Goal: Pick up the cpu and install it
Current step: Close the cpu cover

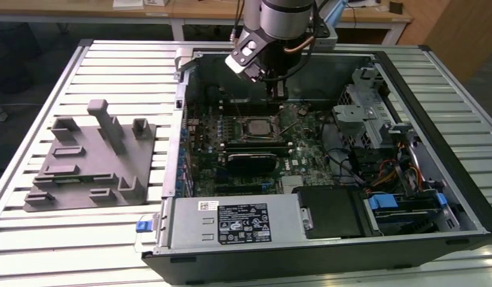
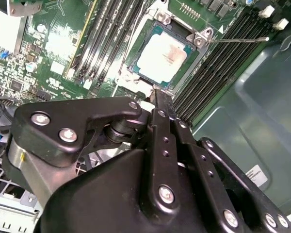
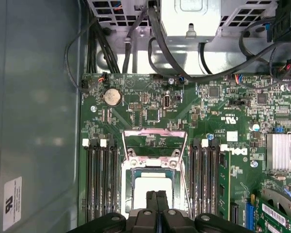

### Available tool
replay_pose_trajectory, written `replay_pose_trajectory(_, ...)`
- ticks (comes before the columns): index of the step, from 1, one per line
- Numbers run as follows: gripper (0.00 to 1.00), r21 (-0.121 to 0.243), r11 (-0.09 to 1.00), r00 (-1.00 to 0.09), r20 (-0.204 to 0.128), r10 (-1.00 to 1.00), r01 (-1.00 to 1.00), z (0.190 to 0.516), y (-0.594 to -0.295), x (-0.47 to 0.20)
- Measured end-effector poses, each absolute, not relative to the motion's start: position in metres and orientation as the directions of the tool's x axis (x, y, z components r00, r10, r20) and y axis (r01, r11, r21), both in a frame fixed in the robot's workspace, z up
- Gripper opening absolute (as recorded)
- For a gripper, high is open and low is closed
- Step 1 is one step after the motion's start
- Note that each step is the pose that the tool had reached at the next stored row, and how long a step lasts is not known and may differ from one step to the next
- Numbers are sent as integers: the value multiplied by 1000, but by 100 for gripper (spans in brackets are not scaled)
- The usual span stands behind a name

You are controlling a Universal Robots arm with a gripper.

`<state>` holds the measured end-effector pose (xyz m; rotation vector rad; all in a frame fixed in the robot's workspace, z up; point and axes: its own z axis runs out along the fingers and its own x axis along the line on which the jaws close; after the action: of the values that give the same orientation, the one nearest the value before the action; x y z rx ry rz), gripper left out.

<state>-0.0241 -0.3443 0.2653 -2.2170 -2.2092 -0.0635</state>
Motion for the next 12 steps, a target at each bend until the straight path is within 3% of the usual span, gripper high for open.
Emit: replay_pose_trajectory(12, 11, 15, -4, 3, 37, 999, 1000, 272, -344, -12)
